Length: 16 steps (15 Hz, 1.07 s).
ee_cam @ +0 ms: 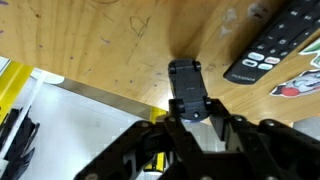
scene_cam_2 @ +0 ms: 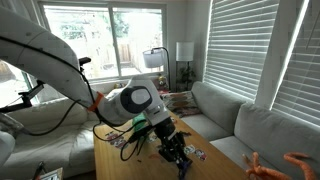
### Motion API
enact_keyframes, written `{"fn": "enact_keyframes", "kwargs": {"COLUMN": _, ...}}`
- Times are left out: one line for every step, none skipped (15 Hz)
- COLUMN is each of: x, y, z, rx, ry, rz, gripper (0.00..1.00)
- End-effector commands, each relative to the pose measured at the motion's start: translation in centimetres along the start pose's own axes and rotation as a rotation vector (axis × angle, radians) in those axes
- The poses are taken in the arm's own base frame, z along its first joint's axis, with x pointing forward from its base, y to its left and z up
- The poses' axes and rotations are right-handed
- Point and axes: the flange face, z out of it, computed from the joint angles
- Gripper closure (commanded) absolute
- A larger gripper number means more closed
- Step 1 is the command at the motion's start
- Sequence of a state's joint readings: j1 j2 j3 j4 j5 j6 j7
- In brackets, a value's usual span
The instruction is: Turn the blue toy over
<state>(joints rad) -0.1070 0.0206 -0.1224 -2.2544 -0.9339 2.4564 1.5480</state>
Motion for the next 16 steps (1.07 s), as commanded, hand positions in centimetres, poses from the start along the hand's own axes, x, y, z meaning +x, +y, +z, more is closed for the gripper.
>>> {"fn": "enact_keyframes", "kwargs": {"x": -2.4, "y": -0.4, "z": 0.6, "rx": -0.004, "ry": 0.052, "rz": 0.036, "gripper": 0.89}}
{"fn": "enact_keyframes", "kwargs": {"x": -2.8, "y": -0.4, "z": 0.6, "rx": -0.003, "ry": 0.065, "rz": 0.038, "gripper": 0.89}}
{"fn": "enact_keyframes", "kwargs": {"x": -3.1, "y": -0.3, "z": 0.6, "rx": -0.004, "ry": 0.072, "rz": 0.037, "gripper": 0.89}}
{"fn": "enact_keyframes", "kwargs": {"x": -3.4, "y": -0.3, "z": 0.7, "rx": -0.011, "ry": 0.075, "rz": 0.033, "gripper": 0.89}}
{"fn": "enact_keyframes", "kwargs": {"x": -3.8, "y": -0.3, "z": 0.8, "rx": -0.036, "ry": 0.065, "rz": 0.036, "gripper": 0.89}}
{"fn": "enact_keyframes", "kwargs": {"x": -3.9, "y": -0.3, "z": 0.8, "rx": -0.033, "ry": 0.056, "rz": 0.038, "gripper": 0.89}}
{"fn": "enact_keyframes", "kwargs": {"x": -1.7, "y": -0.5, "z": -0.3, "rx": -0.006, "ry": 0.078, "rz": 0.027, "gripper": 0.64}}
{"fn": "enact_keyframes", "kwargs": {"x": -1.8, "y": -0.6, "z": -0.4, "rx": -0.008, "ry": 0.079, "rz": 0.027, "gripper": 0.64}}
{"fn": "enact_keyframes", "kwargs": {"x": -1.9, "y": -0.6, "z": -0.4, "rx": -0.009, "ry": 0.079, "rz": 0.026, "gripper": 0.64}}
{"fn": "enact_keyframes", "kwargs": {"x": -1.9, "y": -0.6, "z": -0.4, "rx": -0.009, "ry": 0.079, "rz": 0.027, "gripper": 0.64}}
{"fn": "enact_keyframes", "kwargs": {"x": -1.9, "y": -0.6, "z": -0.4, "rx": -0.01, "ry": 0.08, "rz": 0.027, "gripper": 0.64}}
{"fn": "enact_keyframes", "kwargs": {"x": -1.9, "y": -0.6, "z": -0.4, "rx": -0.01, "ry": 0.08, "rz": 0.027, "gripper": 0.89}}
{"fn": "enact_keyframes", "kwargs": {"x": -2.6, "y": -0.9, "z": -0.3, "rx": -0.032, "ry": 0.108, "rz": -0.012, "gripper": 0.89}}
{"fn": "enact_keyframes", "kwargs": {"x": -3.0, "y": -1.2, "z": -0.1, "rx": -0.043, "ry": 0.13, "rz": -0.025, "gripper": 0.89}}
{"fn": "enact_keyframes", "kwargs": {"x": -3.5, "y": -1.4, "z": -0.2, "rx": -0.045, "ry": 0.149, "rz": -0.044, "gripper": 0.89}}
{"fn": "enact_keyframes", "kwargs": {"x": -3.9, "y": -1.7, "z": -0.3, "rx": -0.051, "ry": 0.175, "rz": -0.068, "gripper": 0.89}}
